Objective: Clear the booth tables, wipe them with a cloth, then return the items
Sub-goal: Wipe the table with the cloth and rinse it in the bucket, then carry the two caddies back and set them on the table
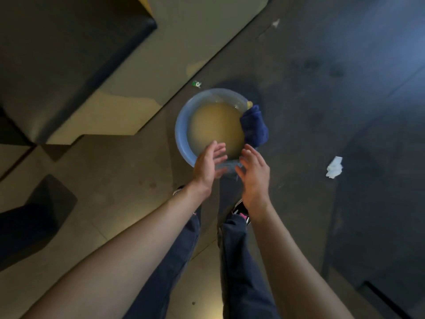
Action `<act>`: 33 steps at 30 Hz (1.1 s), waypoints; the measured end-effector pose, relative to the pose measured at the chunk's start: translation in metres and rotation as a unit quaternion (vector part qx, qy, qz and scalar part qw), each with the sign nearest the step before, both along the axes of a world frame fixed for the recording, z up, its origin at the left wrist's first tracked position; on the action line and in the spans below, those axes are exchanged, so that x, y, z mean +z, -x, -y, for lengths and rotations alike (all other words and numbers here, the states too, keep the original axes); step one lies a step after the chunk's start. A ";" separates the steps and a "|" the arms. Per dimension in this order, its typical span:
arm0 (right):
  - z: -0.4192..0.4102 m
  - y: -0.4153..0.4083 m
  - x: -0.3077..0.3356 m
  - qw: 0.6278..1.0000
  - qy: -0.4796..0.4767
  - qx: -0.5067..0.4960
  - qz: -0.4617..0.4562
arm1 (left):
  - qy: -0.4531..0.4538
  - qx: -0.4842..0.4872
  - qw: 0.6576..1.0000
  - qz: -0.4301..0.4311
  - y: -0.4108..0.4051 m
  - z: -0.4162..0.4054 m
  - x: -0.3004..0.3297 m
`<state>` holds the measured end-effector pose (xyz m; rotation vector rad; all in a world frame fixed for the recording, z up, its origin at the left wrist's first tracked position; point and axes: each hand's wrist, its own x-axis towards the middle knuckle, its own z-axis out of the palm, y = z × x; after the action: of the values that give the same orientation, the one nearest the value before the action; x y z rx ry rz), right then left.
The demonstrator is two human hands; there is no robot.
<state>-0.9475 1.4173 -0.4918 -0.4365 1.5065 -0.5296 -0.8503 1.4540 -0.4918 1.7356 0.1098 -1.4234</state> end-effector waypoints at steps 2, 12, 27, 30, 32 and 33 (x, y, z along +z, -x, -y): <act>0.012 0.008 0.060 0.999 0.024 -0.026 0.015 | 0.036 -0.014 0.999 0.001 0.002 0.017 0.055; 0.064 0.076 0.334 0.978 0.165 -0.109 0.070 | 0.171 -0.104 0.979 0.045 0.049 0.087 0.334; 0.057 0.286 0.595 0.912 0.345 -0.216 0.048 | 0.299 -0.264 0.913 0.082 0.269 0.125 0.603; 0.056 0.333 0.620 0.899 0.357 -0.247 0.049 | 0.317 -0.306 0.895 0.067 0.315 0.131 0.631; 0.055 0.365 0.634 0.890 0.362 -0.273 0.043 | 0.338 -0.327 0.881 0.054 0.348 0.136 0.647; 0.055 0.379 0.640 0.887 0.361 -0.287 0.040 | 0.348 -0.334 0.875 0.046 0.362 0.139 0.652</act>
<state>-1.3264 1.3619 0.1485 -0.5211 1.3061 -1.5847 -1.2124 1.3150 0.1601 1.2464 -1.0299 -1.5638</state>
